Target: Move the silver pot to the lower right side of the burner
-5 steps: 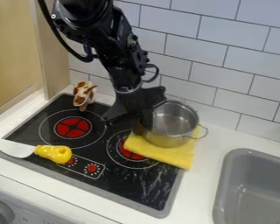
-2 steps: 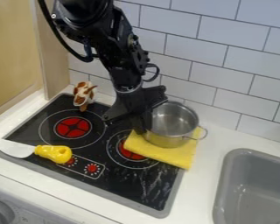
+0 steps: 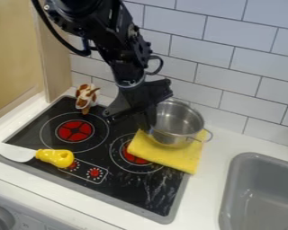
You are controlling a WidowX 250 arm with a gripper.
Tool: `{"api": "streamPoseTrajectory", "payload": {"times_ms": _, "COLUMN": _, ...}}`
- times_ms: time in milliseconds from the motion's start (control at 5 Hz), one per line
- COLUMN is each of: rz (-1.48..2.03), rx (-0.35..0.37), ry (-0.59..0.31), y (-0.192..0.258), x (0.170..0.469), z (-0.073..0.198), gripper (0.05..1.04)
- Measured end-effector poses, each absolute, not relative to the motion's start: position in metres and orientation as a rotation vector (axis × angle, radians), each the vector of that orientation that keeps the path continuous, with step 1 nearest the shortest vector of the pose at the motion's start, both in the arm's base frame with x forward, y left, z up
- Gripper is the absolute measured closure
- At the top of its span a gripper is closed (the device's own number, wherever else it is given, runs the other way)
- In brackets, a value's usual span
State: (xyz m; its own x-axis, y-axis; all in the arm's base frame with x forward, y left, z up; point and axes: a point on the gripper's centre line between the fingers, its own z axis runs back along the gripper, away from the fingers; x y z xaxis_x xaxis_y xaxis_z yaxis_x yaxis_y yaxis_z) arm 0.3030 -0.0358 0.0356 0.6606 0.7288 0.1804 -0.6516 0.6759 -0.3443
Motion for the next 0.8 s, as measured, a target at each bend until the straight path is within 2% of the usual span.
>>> {"api": "streamPoseTrajectory", "payload": {"times_ms": 400, "rz": 0.707, "rx": -0.341, "ry": -0.352, "y": -0.049, "x": 0.277, "z": 0.058, "gripper": 1.034}}
{"api": "streamPoseTrajectory", "payload": {"times_ms": 800, "rz": 0.601, "rx": -0.365, "ry": -0.322, "y": -0.057, "x": 0.235, "z": 0.055, "gripper": 1.034}}
